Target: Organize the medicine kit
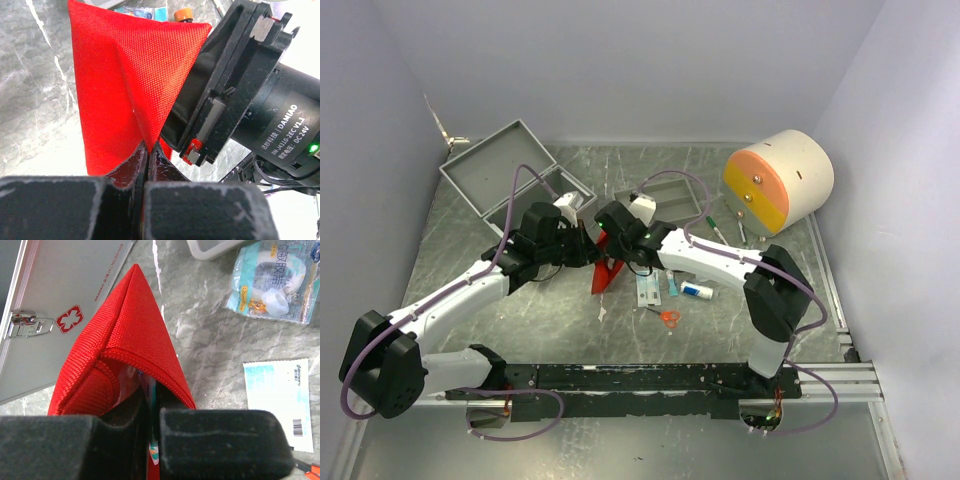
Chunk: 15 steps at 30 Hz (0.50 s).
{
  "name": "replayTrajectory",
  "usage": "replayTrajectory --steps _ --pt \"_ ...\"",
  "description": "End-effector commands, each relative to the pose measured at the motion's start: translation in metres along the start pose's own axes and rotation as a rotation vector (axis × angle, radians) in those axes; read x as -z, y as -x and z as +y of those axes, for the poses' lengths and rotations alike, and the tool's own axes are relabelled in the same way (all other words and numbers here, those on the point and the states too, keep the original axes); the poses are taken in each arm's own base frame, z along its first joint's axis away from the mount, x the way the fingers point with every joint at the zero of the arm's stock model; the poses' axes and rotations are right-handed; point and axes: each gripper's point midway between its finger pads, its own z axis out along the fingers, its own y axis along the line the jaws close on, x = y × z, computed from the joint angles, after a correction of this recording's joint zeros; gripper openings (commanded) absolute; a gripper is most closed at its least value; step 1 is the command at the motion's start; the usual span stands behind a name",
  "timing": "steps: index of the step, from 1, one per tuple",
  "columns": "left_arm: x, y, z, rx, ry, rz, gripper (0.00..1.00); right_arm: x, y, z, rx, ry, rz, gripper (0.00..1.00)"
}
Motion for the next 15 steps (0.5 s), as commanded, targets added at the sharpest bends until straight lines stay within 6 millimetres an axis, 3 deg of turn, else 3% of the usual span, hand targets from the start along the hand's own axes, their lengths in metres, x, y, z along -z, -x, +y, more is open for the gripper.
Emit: replayTrajectory --steps 1,9,12,15 --pt "0.0 0.007 -0.018 -0.014 -0.077 -0.017 0.07 -0.006 0.017 0.002 0.013 -0.018 -0.067 0.07" --pt "0.001 0.008 -0.019 -0.019 -0.077 -0.016 0.07 -0.015 0.025 0.008 0.045 0.066 -0.059 0.07" --pt "0.0 0.008 -0.018 -0.019 -0.068 -0.016 0.07 -0.009 0.029 0.008 0.057 0.078 -0.057 0.09" --pt "-0.001 0.01 -0.015 -0.014 -0.047 -0.017 0.07 0.006 0.037 0.013 0.072 0.106 -0.063 0.16"
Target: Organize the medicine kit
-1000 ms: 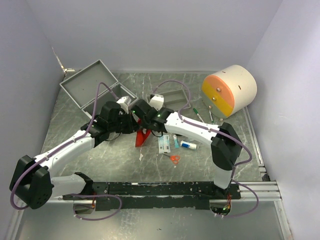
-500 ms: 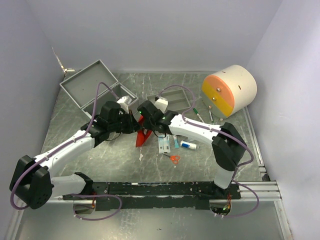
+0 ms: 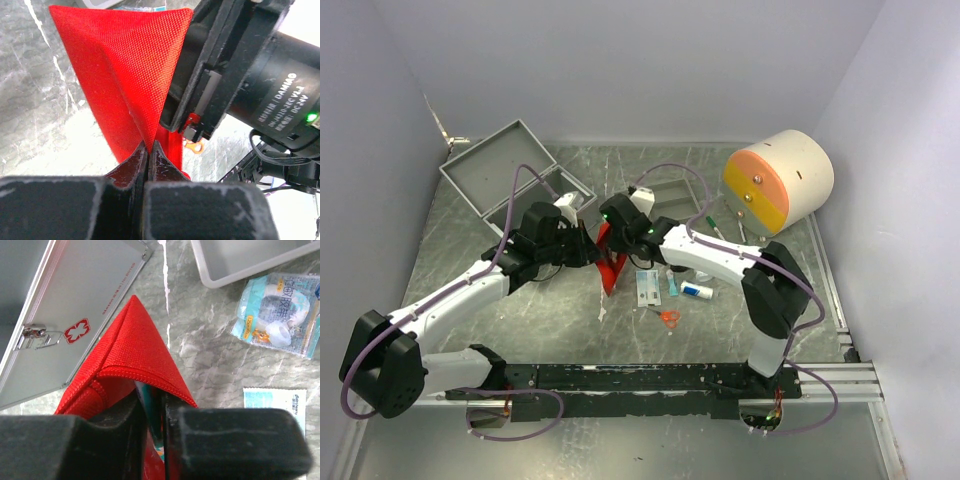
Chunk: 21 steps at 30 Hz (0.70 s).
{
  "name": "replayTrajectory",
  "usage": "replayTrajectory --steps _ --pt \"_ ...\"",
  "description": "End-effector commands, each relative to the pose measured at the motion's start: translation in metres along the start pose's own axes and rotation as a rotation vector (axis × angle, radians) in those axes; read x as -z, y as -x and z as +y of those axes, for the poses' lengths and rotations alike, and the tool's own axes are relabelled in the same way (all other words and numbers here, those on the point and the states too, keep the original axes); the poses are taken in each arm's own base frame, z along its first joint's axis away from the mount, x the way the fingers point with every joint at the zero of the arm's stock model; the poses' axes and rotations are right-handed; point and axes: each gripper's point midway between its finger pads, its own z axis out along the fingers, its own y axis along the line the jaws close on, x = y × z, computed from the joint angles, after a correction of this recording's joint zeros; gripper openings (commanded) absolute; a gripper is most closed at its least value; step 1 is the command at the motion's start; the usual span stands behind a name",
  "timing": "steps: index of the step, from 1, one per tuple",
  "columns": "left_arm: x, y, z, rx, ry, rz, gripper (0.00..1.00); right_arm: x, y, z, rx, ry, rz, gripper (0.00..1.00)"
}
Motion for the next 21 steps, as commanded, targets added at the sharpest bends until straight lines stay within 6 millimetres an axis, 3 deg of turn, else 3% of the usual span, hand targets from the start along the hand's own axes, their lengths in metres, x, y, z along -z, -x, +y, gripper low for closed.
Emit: replayTrajectory --steps 1,5,11,16,21 --pt "-0.001 0.01 -0.011 -0.009 -0.023 -0.02 0.07 0.023 0.022 0.01 0.023 0.068 -0.037 0.21" --pt "-0.003 0.013 -0.002 -0.006 0.031 -0.021 0.07 0.052 0.028 0.009 0.047 0.11 -0.038 0.39" --pt "-0.006 0.012 -0.001 -0.006 0.039 -0.003 0.07 0.083 0.028 -0.007 0.095 0.153 -0.033 0.44" --pt "-0.003 0.012 0.002 -0.018 0.057 -0.001 0.07 0.086 0.035 -0.043 0.102 0.136 -0.064 0.45" --pt "0.006 0.014 0.005 -0.044 0.09 0.007 0.07 0.069 0.039 -0.077 0.128 0.129 -0.08 0.46"
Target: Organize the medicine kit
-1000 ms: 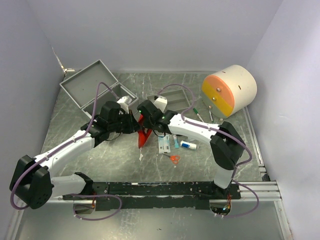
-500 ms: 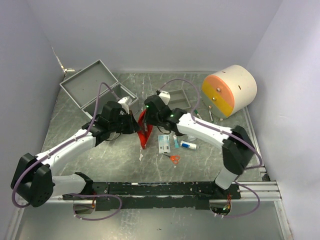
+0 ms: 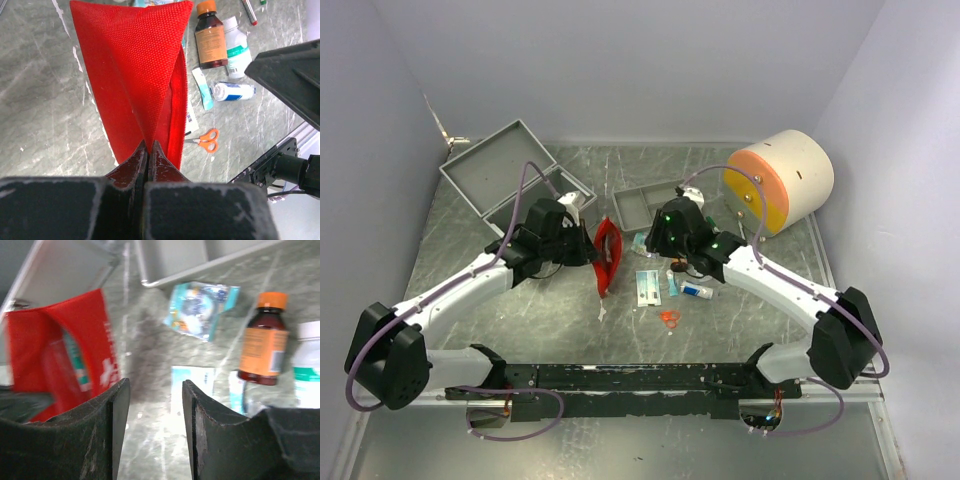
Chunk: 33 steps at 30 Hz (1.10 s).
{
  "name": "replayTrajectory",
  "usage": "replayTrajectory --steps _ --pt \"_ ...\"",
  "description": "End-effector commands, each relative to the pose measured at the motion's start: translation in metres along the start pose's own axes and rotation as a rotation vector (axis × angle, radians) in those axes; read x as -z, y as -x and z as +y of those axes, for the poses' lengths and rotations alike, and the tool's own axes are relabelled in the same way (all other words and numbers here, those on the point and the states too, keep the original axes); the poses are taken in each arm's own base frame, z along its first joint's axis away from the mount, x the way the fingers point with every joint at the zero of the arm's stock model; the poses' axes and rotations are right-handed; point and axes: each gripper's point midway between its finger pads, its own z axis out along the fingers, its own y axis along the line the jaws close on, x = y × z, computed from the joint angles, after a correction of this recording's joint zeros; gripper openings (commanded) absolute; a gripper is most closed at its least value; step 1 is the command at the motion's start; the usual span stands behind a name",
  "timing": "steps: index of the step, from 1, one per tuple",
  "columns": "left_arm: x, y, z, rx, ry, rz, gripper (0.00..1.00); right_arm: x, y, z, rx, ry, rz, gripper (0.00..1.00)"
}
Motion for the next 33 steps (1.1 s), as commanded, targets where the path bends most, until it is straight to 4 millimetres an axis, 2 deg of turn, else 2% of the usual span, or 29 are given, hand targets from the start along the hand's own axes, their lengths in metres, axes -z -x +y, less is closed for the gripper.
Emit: replayTrajectory --steps 1,7,8,16,25,28,31,33 --pt "0.013 0.016 -0.009 -0.054 0.003 -0.036 0.07 -0.014 0.004 -0.019 0.073 0.025 -0.018 0.46" --pt "0.025 0.009 -0.017 -0.122 -0.059 -0.015 0.07 -0.06 -0.004 -0.046 0.159 -0.082 0.035 0.46" --pt "0.026 0.008 -0.018 -0.127 -0.064 -0.014 0.07 -0.066 0.0 -0.047 0.161 -0.102 0.034 0.47" --pt "0.027 0.005 -0.02 -0.148 -0.085 -0.005 0.07 -0.101 -0.006 -0.074 0.124 -0.274 0.056 0.44" --pt "0.027 0.007 -0.017 -0.152 -0.068 -0.013 0.07 -0.12 -0.024 -0.09 0.118 -0.32 0.116 0.28" --pt "0.025 0.006 -0.018 -0.145 -0.074 -0.009 0.07 -0.122 -0.029 -0.087 0.125 -0.295 0.137 0.18" --pt "0.024 0.006 -0.016 -0.138 -0.064 -0.007 0.07 -0.12 -0.031 -0.084 0.137 -0.275 0.155 0.0" --pt "0.024 0.007 -0.014 -0.134 -0.048 -0.011 0.07 -0.113 -0.031 -0.083 0.151 -0.272 0.171 0.0"
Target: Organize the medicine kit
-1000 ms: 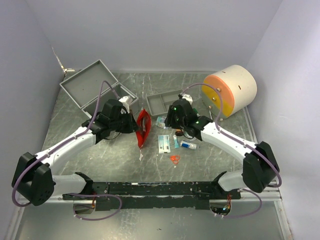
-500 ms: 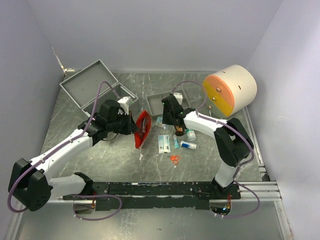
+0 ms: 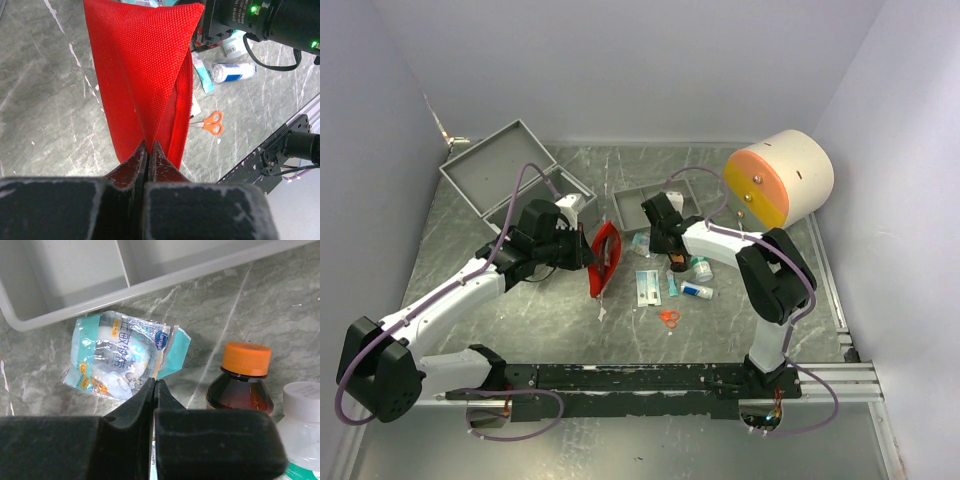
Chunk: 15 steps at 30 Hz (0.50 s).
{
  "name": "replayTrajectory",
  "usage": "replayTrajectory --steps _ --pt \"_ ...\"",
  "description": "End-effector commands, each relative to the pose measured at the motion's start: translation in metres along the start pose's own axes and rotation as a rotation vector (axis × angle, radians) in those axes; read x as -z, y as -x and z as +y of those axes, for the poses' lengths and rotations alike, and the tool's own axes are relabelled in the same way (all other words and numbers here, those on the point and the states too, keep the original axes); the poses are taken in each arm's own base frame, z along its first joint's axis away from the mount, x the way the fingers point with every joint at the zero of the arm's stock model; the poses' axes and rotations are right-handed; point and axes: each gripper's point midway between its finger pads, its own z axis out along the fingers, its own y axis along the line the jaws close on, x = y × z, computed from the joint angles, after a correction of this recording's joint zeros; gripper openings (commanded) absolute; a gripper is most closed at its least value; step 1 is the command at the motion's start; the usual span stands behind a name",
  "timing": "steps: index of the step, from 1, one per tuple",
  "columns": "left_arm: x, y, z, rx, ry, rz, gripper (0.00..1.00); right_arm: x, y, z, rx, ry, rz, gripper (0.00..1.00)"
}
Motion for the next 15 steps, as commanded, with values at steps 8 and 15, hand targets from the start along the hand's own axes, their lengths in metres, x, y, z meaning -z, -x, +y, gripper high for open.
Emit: replayTrajectory --steps 8,15 --pt "-0.001 0.013 -0.002 0.02 0.017 -0.04 0.07 0.058 -0.034 -0.006 0.087 0.1 0.172 0.0" --pt "-0.012 0.008 0.001 0.076 0.026 -0.017 0.07 0.077 -0.068 -0.009 0.085 0.133 0.236 0.25"
